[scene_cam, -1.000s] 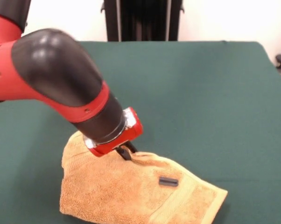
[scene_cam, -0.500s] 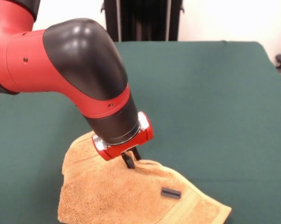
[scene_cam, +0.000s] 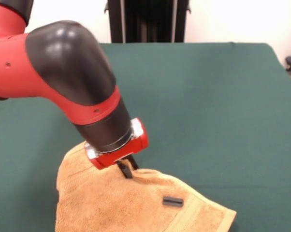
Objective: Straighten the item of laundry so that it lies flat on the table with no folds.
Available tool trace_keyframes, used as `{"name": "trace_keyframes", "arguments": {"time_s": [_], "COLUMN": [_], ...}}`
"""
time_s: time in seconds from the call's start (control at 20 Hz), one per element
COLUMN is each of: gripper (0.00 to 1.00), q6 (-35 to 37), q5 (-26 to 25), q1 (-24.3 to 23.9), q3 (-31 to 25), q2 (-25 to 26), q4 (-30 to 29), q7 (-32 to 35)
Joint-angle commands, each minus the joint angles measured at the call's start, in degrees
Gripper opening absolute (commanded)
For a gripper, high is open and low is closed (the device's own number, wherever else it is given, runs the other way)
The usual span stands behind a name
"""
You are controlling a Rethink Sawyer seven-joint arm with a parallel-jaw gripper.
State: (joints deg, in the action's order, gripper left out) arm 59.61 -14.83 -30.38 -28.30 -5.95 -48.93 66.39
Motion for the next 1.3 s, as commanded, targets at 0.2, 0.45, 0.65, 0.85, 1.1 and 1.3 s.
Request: {"name": "trace_keyframes", "arguments": {"time_s": [0.2, 0.45, 0.65, 0.85, 1.1, 1.3], "gripper": [0.0, 0.0, 0.0, 0.0, 0.0, 0.0], "q6": [4.41, 4.2, 2.86, -0.2, -1.07, -0.77], "q5": [-0.72, -1.71, -1.41, -0.5, -0.06, 1.09], "q1": [-5.1, -6.46, -6.72, -6.81, -6.14, -6.64], "q3": [-8.32, -9.81, -9.97, -8.87, -6.31, -4.66], "q2": [9.06, 8.93, 8.21, 6.04, 3.03, -0.78], "q4": [16.19, 18.7, 18.53, 13.83, 7.97, -1.39], "q7": [-17.25, -17.42, -15.77, -13.38, -6.81, -1.86]}}
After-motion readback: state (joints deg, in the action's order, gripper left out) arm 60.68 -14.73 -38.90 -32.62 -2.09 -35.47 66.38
